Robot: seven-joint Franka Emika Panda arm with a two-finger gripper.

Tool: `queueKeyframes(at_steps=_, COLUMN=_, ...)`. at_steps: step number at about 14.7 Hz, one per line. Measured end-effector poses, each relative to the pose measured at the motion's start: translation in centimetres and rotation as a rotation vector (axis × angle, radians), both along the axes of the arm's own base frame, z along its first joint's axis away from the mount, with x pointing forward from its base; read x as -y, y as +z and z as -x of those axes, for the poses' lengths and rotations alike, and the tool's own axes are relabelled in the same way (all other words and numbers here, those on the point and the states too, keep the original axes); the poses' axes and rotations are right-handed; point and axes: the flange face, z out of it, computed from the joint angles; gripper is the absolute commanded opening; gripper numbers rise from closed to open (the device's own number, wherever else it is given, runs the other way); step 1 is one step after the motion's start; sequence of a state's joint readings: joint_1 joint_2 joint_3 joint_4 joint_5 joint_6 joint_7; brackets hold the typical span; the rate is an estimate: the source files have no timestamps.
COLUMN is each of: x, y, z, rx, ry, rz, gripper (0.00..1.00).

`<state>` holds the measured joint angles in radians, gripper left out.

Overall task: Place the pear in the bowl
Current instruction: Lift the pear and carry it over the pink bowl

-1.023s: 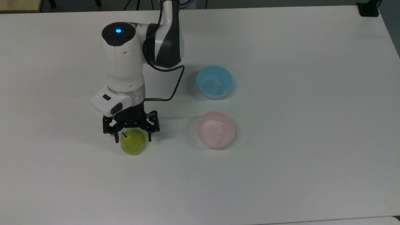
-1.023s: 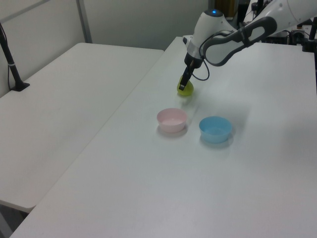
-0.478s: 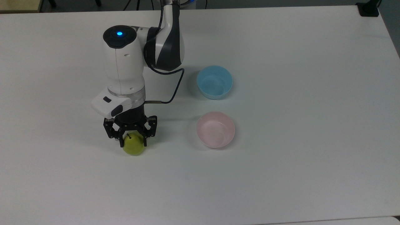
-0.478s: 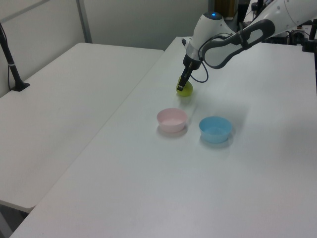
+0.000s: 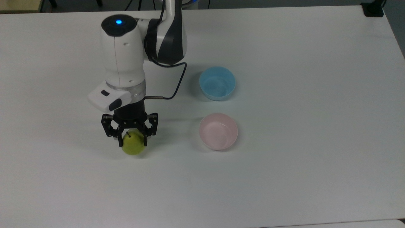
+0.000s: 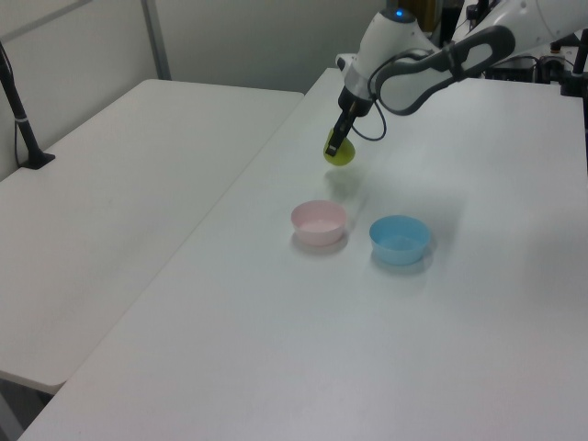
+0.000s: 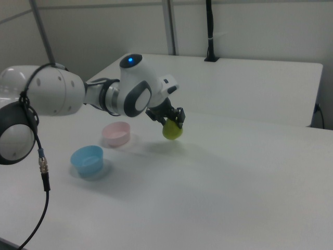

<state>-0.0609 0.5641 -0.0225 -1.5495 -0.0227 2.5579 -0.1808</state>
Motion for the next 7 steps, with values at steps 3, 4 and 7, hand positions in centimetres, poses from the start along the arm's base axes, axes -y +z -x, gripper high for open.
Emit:
queueKeyframes(at_steps=3, x=-3.5, y=2.7, z=0.6, rx=-0.027, ry=-0.022, rz=-0.027, gripper=0.36)
queueKeyframes(at_steps=4, x=-4.9, y=3.3, z=0.8, rx=-0.038, ry=-0.036, rz=-0.027, gripper=0.36)
queueKeyframes(at_steps=7, x=-9.3, y=4.3, z=1.5, rx=-0.057, ry=-0.096, rz=-0.018, gripper=0.36)
